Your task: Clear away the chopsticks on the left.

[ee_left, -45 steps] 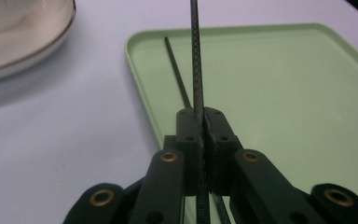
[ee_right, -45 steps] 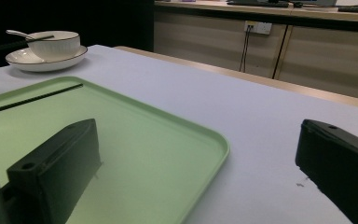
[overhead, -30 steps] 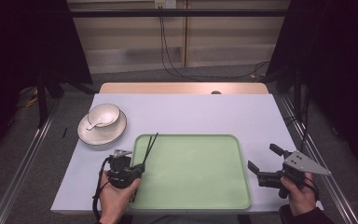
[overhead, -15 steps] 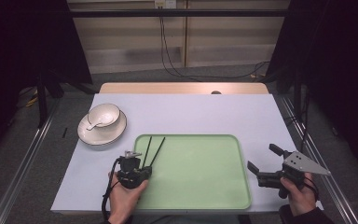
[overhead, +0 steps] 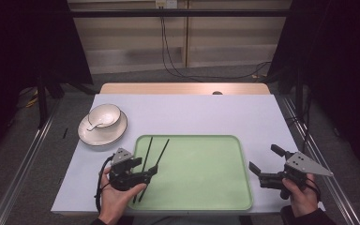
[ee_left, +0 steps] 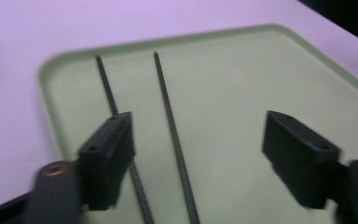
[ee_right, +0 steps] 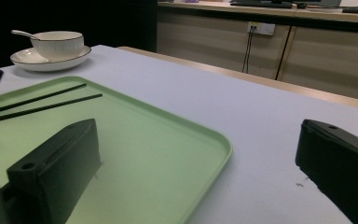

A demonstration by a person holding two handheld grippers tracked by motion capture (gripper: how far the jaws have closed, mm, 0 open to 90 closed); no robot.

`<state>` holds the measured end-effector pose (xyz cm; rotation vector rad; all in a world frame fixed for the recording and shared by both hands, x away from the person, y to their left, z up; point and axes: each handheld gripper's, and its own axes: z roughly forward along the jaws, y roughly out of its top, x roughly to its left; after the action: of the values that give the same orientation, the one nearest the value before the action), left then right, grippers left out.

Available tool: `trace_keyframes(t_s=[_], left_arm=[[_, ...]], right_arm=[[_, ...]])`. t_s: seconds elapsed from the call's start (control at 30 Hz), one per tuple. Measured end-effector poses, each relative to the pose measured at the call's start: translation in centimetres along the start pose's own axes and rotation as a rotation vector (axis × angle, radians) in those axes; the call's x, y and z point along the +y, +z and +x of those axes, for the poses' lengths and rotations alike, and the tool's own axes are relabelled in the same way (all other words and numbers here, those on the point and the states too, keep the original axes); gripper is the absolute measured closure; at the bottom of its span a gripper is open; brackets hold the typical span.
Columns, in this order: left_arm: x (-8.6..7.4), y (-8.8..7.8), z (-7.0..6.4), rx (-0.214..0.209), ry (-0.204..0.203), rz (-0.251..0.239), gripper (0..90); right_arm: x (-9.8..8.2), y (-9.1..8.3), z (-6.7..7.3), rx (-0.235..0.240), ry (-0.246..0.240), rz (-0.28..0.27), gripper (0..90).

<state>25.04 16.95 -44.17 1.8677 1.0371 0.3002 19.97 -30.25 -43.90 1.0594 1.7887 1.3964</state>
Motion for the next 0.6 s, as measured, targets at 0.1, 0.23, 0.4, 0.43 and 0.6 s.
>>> trace_keyframes(t_s=[0.1,0.23,0.4,0.43,0.6], left_arm=[[-0.2,-1.6,0.5,0.001,0.053,-0.051,10.8],[-0.8,-4.2,1.6,0.005,0.082,-0.108,3.2],[-2.1,-7.0,2.7,0.086,0.092,-0.176,2.9],[-2.5,-7.4,2.9,0.094,0.094,-0.188,2.5],[-3.3,-8.0,3.8,0.095,0.066,-0.252,2.1]], right_arm=[[0.0,0.0,0.0,-0.005,-0.002,-0.003,0.0],[0.0,0.0,0.0,-0.006,0.000,-0.001,0.0],[0.0,0.0,0.0,-0.016,0.002,-0.001,0.0],[0.0,-0.1,0.0,-0.017,0.001,-0.002,0.0],[0.0,0.0,-0.1,-0.013,0.000,0.001,0.0]])
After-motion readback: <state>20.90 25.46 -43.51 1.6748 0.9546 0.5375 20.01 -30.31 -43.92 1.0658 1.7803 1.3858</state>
